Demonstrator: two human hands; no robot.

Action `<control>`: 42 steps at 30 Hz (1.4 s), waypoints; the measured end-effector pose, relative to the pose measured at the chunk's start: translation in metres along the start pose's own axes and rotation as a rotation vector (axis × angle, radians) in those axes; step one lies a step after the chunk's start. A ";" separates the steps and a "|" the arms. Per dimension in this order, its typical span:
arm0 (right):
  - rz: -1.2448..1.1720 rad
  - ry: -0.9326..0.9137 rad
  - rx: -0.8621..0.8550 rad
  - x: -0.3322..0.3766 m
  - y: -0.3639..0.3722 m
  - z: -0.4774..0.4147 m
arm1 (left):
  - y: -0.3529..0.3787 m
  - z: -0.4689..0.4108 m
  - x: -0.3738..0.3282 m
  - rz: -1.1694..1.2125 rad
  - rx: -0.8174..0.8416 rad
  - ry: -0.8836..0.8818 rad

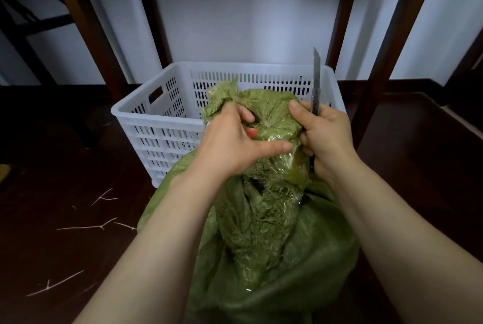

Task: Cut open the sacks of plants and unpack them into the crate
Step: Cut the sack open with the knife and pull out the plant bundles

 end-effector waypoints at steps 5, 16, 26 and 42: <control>0.025 -0.046 0.051 -0.007 0.005 -0.003 | 0.002 -0.002 0.006 -0.075 0.093 0.003; 0.033 -0.142 0.009 -0.023 0.011 -0.007 | 0.013 -0.003 0.016 0.044 0.233 -0.077; 0.067 -0.065 -0.009 -0.016 0.003 -0.021 | 0.009 0.008 0.010 0.049 0.102 0.193; 0.074 -0.016 0.079 -0.008 0.009 -0.012 | 0.000 -0.006 0.013 0.200 0.180 0.038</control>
Point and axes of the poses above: each hand's wrist, its own z-axis away from the middle knuckle, its own y-axis out of the palm, x = y × z, the point moved 3 cm from there along -z, towards the middle knuckle, and after that the axes turned 10 degrees about -x, right-handed, at the moved point
